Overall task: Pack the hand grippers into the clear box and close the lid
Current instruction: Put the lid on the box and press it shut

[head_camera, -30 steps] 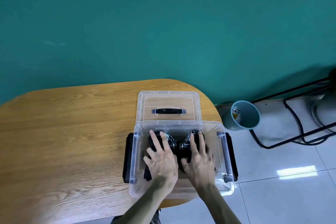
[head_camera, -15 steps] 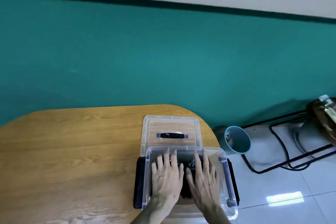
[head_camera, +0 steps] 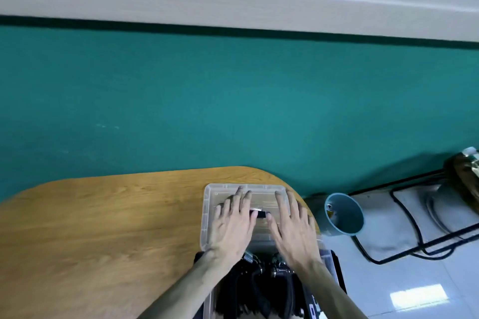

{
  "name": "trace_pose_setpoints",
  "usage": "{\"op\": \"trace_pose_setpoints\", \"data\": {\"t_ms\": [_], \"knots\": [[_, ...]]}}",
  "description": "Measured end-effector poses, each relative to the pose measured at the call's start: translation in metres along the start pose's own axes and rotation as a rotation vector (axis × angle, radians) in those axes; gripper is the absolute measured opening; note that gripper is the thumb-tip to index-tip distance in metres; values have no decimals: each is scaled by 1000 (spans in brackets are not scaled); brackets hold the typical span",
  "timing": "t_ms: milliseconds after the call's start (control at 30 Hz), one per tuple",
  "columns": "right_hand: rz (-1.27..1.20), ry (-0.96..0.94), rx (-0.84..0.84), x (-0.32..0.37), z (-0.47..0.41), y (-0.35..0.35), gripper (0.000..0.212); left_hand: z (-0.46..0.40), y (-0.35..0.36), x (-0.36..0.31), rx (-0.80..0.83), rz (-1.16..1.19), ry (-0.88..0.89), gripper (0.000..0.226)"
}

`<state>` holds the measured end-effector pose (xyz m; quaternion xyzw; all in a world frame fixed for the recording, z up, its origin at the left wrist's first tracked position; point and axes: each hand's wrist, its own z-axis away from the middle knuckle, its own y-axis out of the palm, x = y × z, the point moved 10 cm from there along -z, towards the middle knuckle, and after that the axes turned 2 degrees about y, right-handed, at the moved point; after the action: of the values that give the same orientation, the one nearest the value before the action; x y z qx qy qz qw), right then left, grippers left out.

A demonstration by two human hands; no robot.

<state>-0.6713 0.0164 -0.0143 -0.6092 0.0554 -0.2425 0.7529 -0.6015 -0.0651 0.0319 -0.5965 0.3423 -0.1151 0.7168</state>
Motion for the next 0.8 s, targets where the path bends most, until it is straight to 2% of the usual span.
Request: {"op": "trace_pose_setpoints", "data": {"t_ms": [33,67,100,133,233,300,367,600,800], "knots": [[-9,0,178,-18,-21,-9,63,-10,7,7,63,-16,-27,62],[62,4,-21,-51,-39,-42,63,-16,11,13,84,-41,-38,64],[143,55,-142,-59,-46,-59,63,-24,18,22,128,-54,-68,65],[132,79,-99,-69,-64,-61,63,-31,22,26,141,-84,-57,66],[151,6,-54,-75,-79,-31,64,-52,51,37,243,-141,-44,70],[179,-29,-101,-92,-102,-31,64,-67,63,46,246,-159,-56,70],[191,-24,-30,-104,-122,-18,65,-83,74,56,268,-156,-91,69],[174,-85,-7,-144,-167,35,72,-103,130,121,295,-124,-212,65],[144,-92,140,-159,-187,82,76,-98,173,152,330,-191,-208,60]]}}
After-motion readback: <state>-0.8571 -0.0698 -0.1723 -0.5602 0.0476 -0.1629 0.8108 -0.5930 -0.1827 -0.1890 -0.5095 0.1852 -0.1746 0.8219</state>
